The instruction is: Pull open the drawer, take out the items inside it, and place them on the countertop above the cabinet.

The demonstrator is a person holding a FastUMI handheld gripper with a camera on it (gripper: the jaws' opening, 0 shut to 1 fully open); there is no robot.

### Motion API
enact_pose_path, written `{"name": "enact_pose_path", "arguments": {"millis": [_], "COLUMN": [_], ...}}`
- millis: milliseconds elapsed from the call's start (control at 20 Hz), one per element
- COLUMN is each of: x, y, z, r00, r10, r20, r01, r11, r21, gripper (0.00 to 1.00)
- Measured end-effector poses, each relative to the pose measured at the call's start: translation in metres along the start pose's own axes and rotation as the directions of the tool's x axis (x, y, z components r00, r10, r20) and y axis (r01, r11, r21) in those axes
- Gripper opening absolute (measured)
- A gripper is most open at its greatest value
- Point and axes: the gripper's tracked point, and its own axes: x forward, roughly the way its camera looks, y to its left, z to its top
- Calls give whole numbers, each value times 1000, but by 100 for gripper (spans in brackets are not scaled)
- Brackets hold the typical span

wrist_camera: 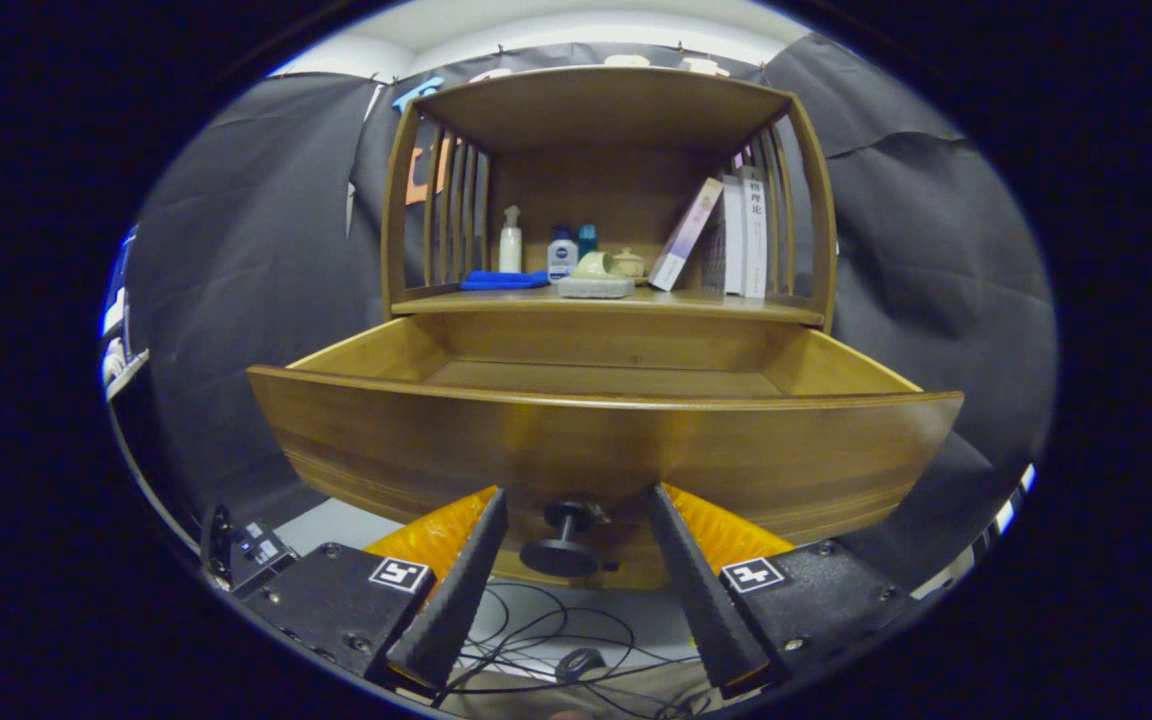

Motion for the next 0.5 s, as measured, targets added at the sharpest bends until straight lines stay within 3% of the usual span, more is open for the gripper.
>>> {"name": "enact_pose_path", "arguments": {"millis": [300, 500], "x": [6, 12], "y": [-1, -3], "z": [0, 4], "r00": [992, 993], "r10": [-123, -119], "r20": [23, 18], "r01": [124, 119], "r11": [991, 992], "r21": [-43, -34], "gripper": [92, 92]}}
